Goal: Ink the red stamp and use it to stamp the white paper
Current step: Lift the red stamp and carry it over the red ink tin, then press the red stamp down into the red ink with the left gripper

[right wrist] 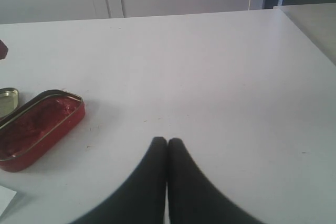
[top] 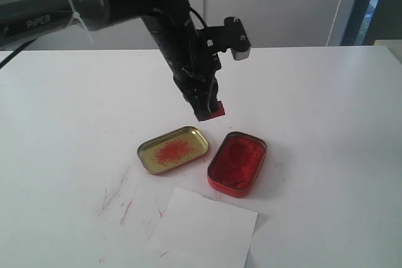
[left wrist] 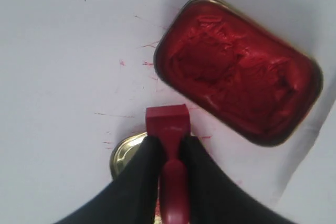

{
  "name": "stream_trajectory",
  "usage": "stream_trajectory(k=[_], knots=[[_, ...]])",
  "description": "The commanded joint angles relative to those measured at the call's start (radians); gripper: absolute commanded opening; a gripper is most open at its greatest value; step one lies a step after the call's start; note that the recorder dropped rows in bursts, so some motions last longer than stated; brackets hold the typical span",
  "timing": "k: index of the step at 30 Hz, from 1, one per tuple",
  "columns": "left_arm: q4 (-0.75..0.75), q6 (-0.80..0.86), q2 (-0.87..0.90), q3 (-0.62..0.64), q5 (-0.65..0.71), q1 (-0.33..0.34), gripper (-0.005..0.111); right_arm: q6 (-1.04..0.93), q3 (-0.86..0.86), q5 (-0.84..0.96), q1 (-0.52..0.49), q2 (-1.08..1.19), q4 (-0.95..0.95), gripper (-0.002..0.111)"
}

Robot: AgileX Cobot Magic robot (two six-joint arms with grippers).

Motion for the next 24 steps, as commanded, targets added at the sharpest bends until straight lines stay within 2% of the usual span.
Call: stream_trajectory(k=[1,9,17,24], knots=[[-0.038,-0.116,0.023,-0.047,0.031,-0.022,0.000,-0.005,0.005,-0.007,-0.004,-0.005,-0.007,0.000],[-0.026,-0.267,0.068,-0.068,0.045,-0.063,0.000,-0.005,0.005,-0.007,-0.004,-0.005,-0.007,0.000],[-0.010,-0.260,0.134,-0.068,0.066,-0.103,0.000,-0.005,0.005,-0.007,-0.004,-0.005,-0.007,0.000],[0.009,-0.262,0.161,-0.068,0.023,-0.120,0.000,-0.005,0.005,-0.007,-0.004,-0.005,-0.007,0.000]])
